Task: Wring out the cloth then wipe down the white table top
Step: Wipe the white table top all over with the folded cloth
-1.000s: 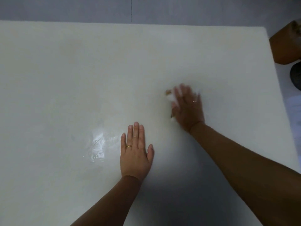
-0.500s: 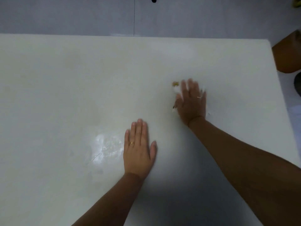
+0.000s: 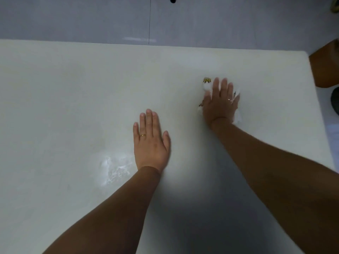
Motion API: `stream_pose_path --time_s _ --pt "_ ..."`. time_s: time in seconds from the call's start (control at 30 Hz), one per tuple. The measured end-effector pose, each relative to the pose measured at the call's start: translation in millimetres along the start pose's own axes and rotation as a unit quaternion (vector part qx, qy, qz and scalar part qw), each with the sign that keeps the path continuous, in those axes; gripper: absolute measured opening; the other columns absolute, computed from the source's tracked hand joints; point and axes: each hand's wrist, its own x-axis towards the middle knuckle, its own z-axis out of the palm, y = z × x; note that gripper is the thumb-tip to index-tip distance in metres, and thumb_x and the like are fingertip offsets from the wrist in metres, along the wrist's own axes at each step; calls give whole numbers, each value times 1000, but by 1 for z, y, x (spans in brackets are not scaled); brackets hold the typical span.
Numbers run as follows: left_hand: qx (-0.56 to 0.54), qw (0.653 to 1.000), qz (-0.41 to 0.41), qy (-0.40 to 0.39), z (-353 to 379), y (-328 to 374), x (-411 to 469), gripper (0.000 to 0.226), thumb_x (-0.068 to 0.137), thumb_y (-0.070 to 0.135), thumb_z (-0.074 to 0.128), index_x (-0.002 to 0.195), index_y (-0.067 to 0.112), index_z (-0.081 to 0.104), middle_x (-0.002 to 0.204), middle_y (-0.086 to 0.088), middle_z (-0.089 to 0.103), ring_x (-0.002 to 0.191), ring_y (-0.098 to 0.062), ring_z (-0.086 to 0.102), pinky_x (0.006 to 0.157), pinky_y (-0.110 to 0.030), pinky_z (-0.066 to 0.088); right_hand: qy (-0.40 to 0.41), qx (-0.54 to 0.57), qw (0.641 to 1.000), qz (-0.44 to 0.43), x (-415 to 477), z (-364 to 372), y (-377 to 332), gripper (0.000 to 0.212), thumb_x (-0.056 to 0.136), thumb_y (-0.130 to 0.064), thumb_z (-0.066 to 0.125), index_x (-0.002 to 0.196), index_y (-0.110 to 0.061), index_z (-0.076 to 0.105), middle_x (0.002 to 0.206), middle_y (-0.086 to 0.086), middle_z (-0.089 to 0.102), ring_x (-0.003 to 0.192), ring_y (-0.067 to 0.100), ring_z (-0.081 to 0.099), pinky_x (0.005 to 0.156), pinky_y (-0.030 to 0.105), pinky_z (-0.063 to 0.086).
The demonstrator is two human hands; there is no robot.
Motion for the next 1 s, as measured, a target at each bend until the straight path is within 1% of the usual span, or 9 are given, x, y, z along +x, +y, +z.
stream_pose_path --time_s 0.1,0.3,0.37,0.43,0.53,0.67,0.73,0.8,1.0 --pt "5 1000 -4 -10 0 0 -1 63 97 39 17 151 7 14 159 -12 13 148 -25 7 120 -39 -2 -8 23 1000 3 -20 7 -52 57 100 -38 24 151 -19 5 160 8 2 146 29 1 114 55 -4" --pt "6 1000 -2 -10 -1 -1 0 62 97 40 14 151 8 14 159 -11 13 148 -24 5 120 -40 1 -23 -70 925 -374 -16 -2 -49 58 96 -43 18 150 -23 14 159 4 12 146 24 10 116 49 4" --pt "4 1000 -2 -6 -2 1 0 62 97 38 20 151 7 16 159 -12 15 148 -24 8 119 -41 2 -15 -89 943 -321 18 -6 -25 56 98 -41 21 150 -23 13 159 7 10 146 25 10 115 49 4" --pt "7 1000 -4 -12 0 1 0 63 97 38 18 151 7 11 160 -11 11 148 -24 4 119 -41 0 0 -35 990 -139 37 -8 -20 56 100 -38 25 151 -22 10 160 8 7 146 26 7 116 51 1" --pt "13 999 -10 -27 1 1 0 63 97 39 15 151 8 8 160 -10 7 148 -25 1 119 -41 -1 8 40 998 46 23 -2 -72 58 100 -38 23 151 -18 4 160 10 2 146 29 1 116 55 -4" --pt "33 998 -19 -40 -1 3 1 64 97 43 9 152 10 7 160 -9 2 147 -26 -3 120 -43 0 -36 14 980 -194 -11 5 -122 58 99 -41 21 151 -22 3 160 2 0 147 23 -3 115 50 -9" --pt "22 999 -24 -37 -4 4 0 63 97 41 14 151 9 13 159 -10 8 147 -27 2 120 -44 3 -41 -3 941 -335 5 -4 -102 57 99 -42 24 151 -25 10 160 1 7 147 21 3 116 47 -4" --pt "-3 999 -39 -22 -7 13 3 63 93 33 24 149 3 23 157 -15 19 146 -30 13 120 -45 7 -20 -43 921 -388 34 -10 -71 55 99 -40 27 150 -24 15 159 2 11 147 22 9 116 47 2" --pt "-41 998 16 -37 -4 69 27 64 94 38 26 150 6 23 158 -13 19 147 -28 11 119 -46 5 -17 15 1000 -16 79 -15 -64 55 100 -39 18 151 -23 2 160 2 -1 147 22 -2 117 51 -5"
